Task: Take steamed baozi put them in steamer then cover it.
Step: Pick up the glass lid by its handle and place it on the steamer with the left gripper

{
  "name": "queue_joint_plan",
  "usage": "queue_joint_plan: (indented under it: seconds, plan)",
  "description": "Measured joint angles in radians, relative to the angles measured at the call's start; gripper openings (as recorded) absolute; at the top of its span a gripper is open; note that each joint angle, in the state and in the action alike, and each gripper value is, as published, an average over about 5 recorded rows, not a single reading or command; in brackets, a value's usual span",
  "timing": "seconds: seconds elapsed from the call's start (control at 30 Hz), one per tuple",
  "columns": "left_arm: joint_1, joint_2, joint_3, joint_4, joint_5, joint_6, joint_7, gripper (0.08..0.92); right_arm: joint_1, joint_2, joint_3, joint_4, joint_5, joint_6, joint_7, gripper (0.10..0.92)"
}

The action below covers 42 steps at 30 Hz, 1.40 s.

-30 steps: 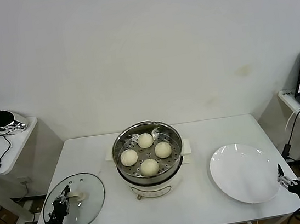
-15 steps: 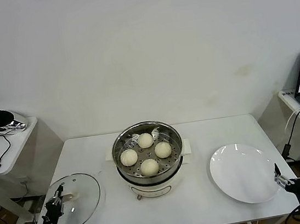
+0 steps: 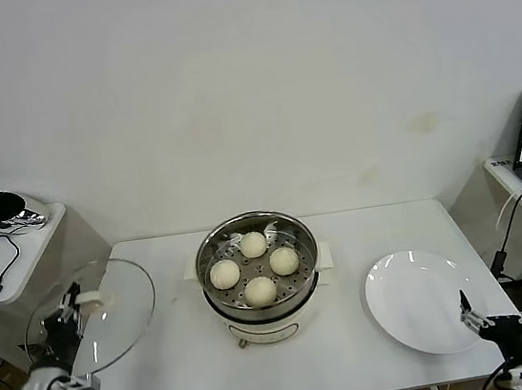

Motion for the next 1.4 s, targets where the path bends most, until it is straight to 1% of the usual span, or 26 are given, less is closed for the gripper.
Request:
queue_joint_plan:
  seconds: [0.17,0.3,0.43,0.53,0.67,0.93,1.13,1.4]
  plan:
    - [-0.029,0.064,0.021,-0.088,-0.042,0.050,0.051,0.146,-0.003,0.014,-0.023,0.002,-0.018,0.000,-0.001,0.823]
    - [-0.072,0.103,0.080,-0.141,-0.054,0.090,0.086,0.146,-0.007,0.026,-0.039,0.004,-0.036,0.000,0.001,0.823]
    - [-0.141,0.119,0.180,-0.166,-0.050,0.134,0.119,0.146,-0.007,0.040,-0.057,0.004,-0.066,0.000,0.006,0.823]
    - [-0.207,0.114,0.273,-0.172,-0.037,0.172,0.143,0.146,-0.006,0.051,-0.072,0.005,-0.091,0.000,0.009,0.823]
    - [-0.301,0.079,0.397,-0.172,0.000,0.228,0.182,0.146,-0.001,0.069,-0.092,0.006,-0.126,0.000,0.013,0.823]
    - [-0.462,-0.029,0.593,-0.139,0.095,0.326,0.260,0.146,0.006,0.093,-0.121,-0.004,-0.176,0.000,0.018,0.823]
    - [-0.529,-0.114,0.678,-0.090,0.157,0.366,0.289,0.146,0.006,0.101,-0.137,-0.015,-0.199,0.000,0.021,0.823]
    - [-0.571,-0.222,0.738,-0.031,0.235,0.411,0.318,0.146,0.010,0.107,-0.147,-0.022,-0.215,0.000,0.023,0.823]
